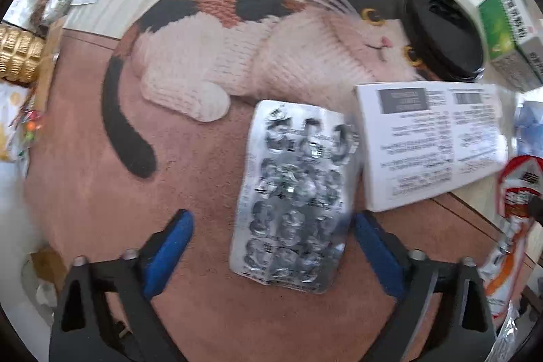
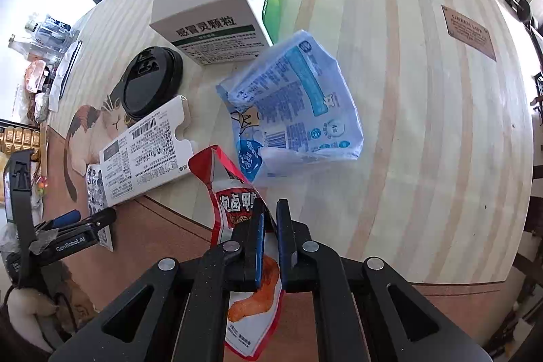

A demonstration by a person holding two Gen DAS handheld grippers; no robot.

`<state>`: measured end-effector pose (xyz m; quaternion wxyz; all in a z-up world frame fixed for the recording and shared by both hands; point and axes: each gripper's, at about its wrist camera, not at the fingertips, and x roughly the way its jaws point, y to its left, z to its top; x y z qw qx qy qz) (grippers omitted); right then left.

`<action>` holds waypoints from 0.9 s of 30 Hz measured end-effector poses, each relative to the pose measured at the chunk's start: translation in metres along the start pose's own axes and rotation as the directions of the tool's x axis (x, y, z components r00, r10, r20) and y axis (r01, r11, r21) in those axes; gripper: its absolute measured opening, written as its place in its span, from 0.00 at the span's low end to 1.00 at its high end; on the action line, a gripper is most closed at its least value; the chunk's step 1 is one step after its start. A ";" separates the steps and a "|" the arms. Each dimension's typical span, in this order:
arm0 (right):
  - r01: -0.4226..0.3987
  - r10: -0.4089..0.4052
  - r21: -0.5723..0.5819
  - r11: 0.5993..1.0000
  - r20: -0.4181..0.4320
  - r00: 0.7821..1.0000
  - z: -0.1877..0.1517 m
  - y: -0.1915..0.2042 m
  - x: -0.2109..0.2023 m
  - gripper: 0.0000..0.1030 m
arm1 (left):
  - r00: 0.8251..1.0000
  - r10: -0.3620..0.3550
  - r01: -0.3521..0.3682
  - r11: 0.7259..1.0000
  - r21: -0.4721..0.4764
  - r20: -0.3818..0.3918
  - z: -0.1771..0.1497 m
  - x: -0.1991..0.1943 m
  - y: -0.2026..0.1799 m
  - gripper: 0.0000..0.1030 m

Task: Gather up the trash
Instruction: 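Grasp the silver blister pack with left tool while right tool grasps red wrapper, then carry the blister pack and red wrapper with both tools toward the bin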

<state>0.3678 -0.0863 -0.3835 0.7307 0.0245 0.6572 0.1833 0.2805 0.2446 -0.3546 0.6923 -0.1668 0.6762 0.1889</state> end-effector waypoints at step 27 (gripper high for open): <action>-0.045 0.069 -0.160 0.986 0.146 0.987 -0.043 0.042 -0.085 0.01 | 0.976 -0.029 0.075 0.976 -0.205 0.217 -0.139 -0.115 0.021 0.63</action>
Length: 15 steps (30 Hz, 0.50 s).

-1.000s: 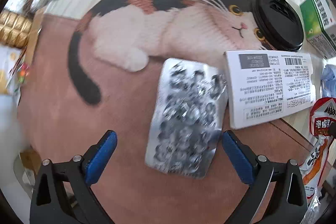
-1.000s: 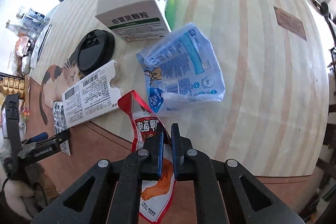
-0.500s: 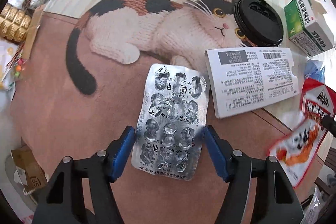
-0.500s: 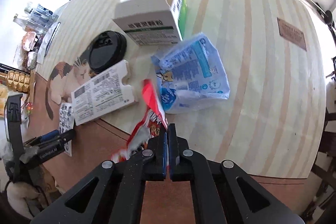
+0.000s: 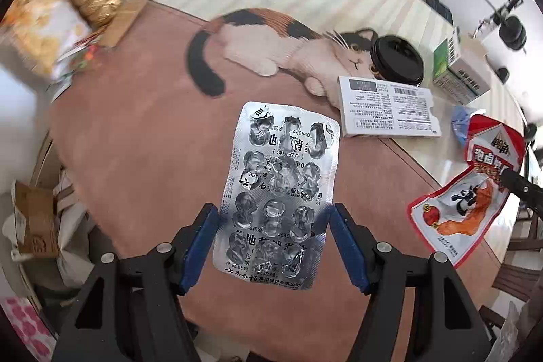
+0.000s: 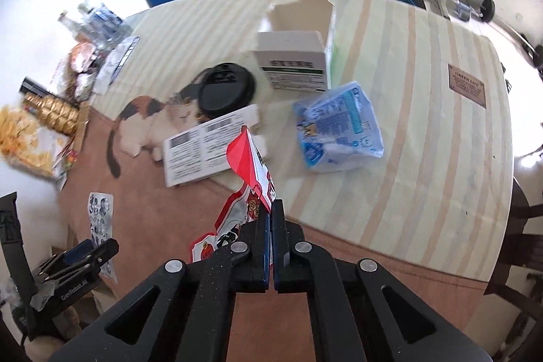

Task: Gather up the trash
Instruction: 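Carry the blister pack and red wrapper with both tools toward the bin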

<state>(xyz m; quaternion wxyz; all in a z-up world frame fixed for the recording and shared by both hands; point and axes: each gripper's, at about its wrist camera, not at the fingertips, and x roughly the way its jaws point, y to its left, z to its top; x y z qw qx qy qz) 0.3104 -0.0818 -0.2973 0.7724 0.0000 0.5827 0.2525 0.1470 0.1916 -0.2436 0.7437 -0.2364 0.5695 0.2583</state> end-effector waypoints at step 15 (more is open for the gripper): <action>-0.103 0.103 -0.191 0.976 -0.012 0.995 -0.152 0.128 -0.057 0.01 | 0.991 -0.001 0.024 0.985 -0.172 0.131 -0.138 -0.076 0.131 0.63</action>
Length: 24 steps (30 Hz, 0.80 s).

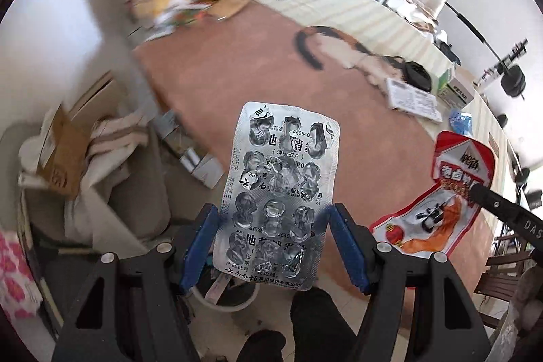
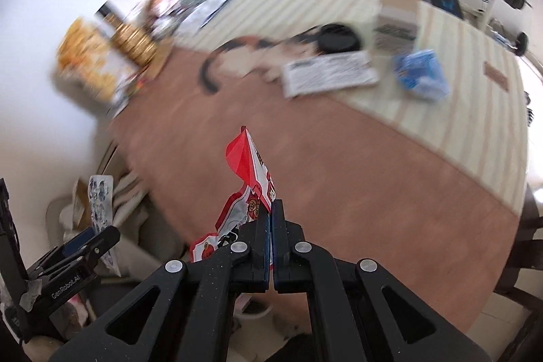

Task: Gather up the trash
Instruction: 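Carry the blister pack and red wrapper with both tools toward the bin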

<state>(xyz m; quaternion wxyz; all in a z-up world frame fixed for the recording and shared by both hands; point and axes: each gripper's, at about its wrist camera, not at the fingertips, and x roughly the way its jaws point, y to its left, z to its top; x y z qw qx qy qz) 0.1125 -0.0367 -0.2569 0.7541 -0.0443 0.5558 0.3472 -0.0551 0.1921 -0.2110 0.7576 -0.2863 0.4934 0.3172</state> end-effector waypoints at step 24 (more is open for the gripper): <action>-0.031 -0.089 -0.284 0.958 -0.400 0.912 -0.260 0.119 0.317 0.01 | 0.918 -0.151 -0.045 0.880 -0.474 -0.367 -0.240 0.262 0.222 0.63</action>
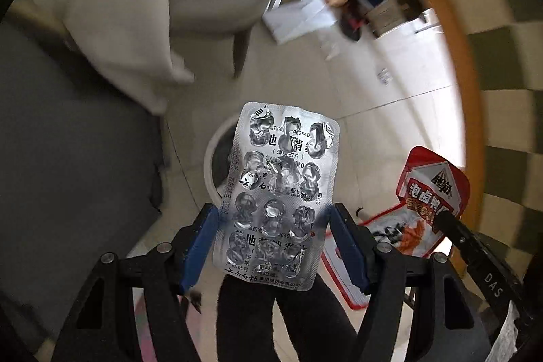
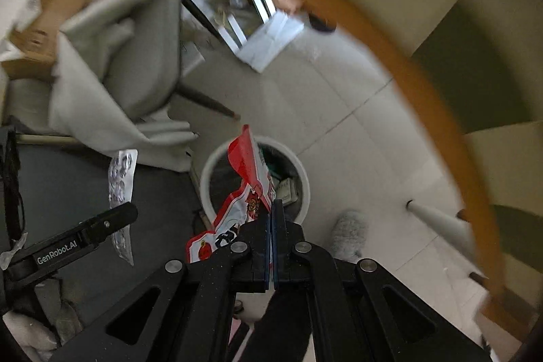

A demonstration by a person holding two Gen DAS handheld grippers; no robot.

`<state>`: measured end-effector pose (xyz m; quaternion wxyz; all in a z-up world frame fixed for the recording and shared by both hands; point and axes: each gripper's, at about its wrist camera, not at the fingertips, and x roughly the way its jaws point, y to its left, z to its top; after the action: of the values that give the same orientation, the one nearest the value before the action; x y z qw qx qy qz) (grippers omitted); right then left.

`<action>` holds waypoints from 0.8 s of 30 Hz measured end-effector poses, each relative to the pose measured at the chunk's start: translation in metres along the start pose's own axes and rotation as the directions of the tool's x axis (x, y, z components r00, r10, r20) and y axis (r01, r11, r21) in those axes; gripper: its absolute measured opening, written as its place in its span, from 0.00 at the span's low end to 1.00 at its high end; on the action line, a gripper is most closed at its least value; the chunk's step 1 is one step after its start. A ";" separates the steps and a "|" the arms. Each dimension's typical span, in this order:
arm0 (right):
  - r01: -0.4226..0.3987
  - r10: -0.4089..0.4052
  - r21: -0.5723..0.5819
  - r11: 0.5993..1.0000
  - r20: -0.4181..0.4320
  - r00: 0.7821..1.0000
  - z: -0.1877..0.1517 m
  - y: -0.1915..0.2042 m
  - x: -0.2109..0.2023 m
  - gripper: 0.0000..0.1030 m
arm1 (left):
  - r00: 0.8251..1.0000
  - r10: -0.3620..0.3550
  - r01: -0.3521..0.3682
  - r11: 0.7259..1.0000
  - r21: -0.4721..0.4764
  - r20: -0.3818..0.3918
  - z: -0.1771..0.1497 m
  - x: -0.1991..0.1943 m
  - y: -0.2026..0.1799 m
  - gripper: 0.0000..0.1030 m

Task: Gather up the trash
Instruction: 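Carry the blister pack and red wrapper with both tools toward the bin, then open both tools to drop the blister pack and wrapper into the bin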

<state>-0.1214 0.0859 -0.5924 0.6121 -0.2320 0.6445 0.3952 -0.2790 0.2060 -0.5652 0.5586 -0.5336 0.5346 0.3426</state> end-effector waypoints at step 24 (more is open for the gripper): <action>0.163 -0.184 -0.172 0.971 -0.113 0.976 -0.019 -0.002 0.163 1.00 | 0.976 0.213 -0.214 0.977 0.019 0.051 -0.004 0.095 0.048 0.96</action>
<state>-0.1548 0.0996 -0.7520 0.5809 -0.3615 0.6253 0.3754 -0.3068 0.1937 -0.6674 0.5377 -0.4578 0.5793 0.4070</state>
